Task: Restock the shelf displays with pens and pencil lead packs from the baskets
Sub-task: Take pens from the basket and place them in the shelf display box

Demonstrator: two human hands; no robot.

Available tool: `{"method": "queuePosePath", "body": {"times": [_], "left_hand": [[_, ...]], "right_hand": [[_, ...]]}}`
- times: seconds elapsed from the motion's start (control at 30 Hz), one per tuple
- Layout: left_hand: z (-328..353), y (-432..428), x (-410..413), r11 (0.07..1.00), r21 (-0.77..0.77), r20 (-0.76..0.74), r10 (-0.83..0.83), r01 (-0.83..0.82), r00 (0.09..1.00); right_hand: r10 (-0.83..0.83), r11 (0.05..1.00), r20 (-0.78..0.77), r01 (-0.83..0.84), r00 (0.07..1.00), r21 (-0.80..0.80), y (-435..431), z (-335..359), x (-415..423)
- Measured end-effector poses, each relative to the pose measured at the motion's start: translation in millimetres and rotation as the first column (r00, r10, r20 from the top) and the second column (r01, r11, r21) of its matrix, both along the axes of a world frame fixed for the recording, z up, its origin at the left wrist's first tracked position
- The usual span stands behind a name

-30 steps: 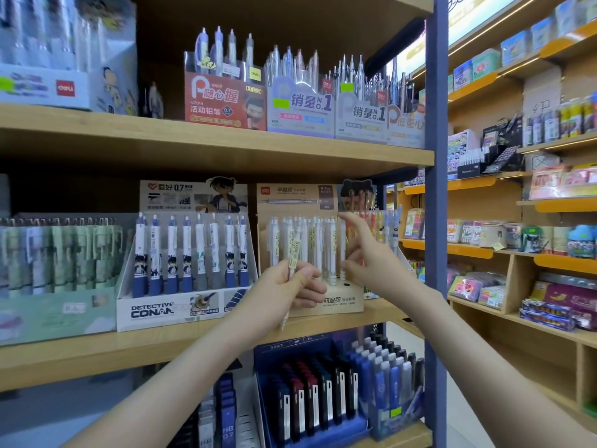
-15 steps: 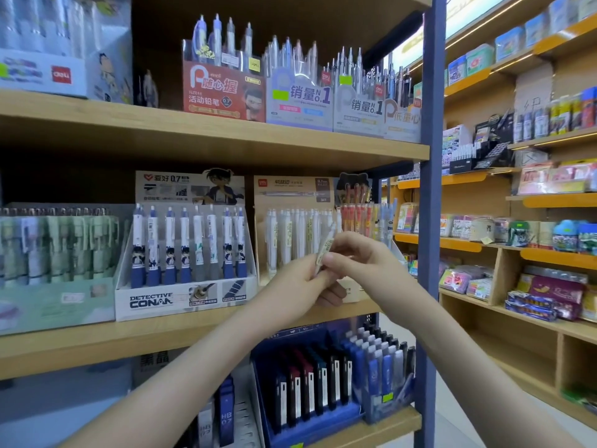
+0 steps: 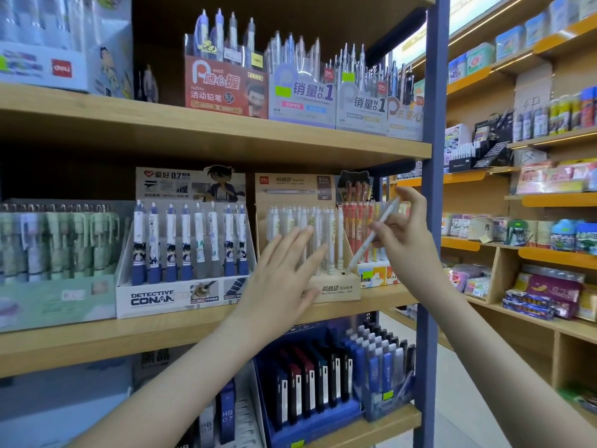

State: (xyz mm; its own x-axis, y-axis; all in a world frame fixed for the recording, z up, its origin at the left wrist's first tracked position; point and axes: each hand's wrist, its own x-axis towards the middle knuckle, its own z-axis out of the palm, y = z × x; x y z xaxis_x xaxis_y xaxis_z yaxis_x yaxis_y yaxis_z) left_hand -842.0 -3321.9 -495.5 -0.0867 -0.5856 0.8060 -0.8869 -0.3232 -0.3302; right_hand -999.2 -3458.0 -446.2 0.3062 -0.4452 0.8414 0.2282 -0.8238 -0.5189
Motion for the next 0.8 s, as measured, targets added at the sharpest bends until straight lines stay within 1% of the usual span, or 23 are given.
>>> {"method": "queuePosePath", "body": {"times": [0.07,0.13,0.23,0.53,0.63,0.73,0.8], "left_hand": [[-3,-1,4,1.0,-0.003,0.028,0.008,-0.008,1.0],[-3,-2,6,1.0,-0.002,0.052,0.016,-0.016,0.998],[-4,-3,10,1.0,0.008,0.068,0.016,-0.016,0.998],[-2,-4,11,0.997,0.017,0.106,0.068,-0.07,0.992],[-2,-4,13,0.996,0.008,0.114,0.082,-0.084,0.99],[-2,-4,14,0.997,0.016,0.101,0.075,-0.077,0.992],[-2,-4,13,0.997,0.025,0.083,0.072,-0.075,0.994]], "right_hand": [[-0.029,0.997,-0.047,0.026,0.998,-0.077,-2,0,5],[-0.008,0.994,-0.096,-0.002,0.995,-0.11,-4,0,9],[-0.015,0.993,-0.191,-0.009,0.982,-0.122,-5,0,16],[0.031,0.984,-0.355,-0.092,0.934,-0.156,-3,-4,30],[0.042,0.982,-0.373,-0.107,0.927,-0.154,-6,-5,32],[0.079,0.981,-0.397,-0.143,0.914,-0.133,-8,-6,32],[0.075,0.981,-0.4,-0.138,0.914,-0.133,-10,-10,34]]}}
